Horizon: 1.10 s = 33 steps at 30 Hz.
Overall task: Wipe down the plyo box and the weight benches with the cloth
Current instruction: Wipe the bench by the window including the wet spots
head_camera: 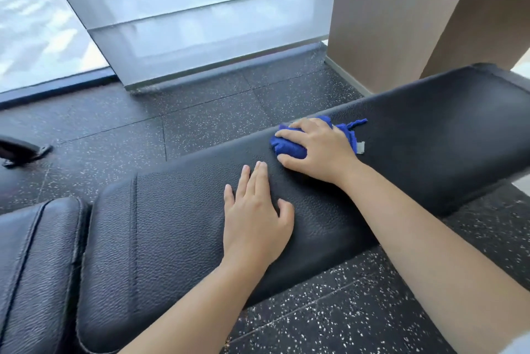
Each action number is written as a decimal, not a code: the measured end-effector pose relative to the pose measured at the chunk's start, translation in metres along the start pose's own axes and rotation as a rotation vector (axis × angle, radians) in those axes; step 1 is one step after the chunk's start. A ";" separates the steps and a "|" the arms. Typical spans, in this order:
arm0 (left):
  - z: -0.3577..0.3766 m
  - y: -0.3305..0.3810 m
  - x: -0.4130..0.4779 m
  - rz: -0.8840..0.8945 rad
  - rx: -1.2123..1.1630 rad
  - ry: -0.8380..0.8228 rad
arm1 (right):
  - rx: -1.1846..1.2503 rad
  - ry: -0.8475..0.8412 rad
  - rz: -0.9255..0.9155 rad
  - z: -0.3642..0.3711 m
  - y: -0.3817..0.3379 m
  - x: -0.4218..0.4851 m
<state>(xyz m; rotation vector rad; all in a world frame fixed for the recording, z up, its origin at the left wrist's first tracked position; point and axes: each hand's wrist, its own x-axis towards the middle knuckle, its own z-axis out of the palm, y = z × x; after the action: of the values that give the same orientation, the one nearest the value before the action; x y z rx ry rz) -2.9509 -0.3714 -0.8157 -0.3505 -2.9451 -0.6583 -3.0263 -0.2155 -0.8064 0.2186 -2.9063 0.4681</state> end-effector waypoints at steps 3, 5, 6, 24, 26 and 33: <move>-0.001 -0.002 0.001 -0.028 -0.043 0.029 | 0.020 0.060 -0.018 -0.002 -0.006 -0.028; 0.000 -0.004 -0.001 -0.049 -0.071 0.050 | 0.042 0.106 -0.023 -0.001 -0.008 -0.050; 0.000 -0.005 -0.001 -0.051 -0.081 0.052 | 0.047 0.129 -0.024 -0.001 -0.010 -0.061; -0.059 -0.105 -0.065 -0.042 0.238 -0.102 | -0.033 0.131 -0.133 0.028 -0.135 -0.125; -0.060 -0.101 -0.066 -0.056 0.259 -0.114 | -0.039 0.163 -0.170 0.028 -0.129 -0.124; -0.057 -0.101 -0.065 -0.084 0.222 -0.059 | -0.050 0.012 -0.041 0.018 -0.098 -0.048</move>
<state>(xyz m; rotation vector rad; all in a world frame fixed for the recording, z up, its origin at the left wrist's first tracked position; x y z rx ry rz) -2.9103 -0.4982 -0.8154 -0.2299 -3.0625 -0.3292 -2.9655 -0.3075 -0.8038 0.2661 -2.8924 0.3891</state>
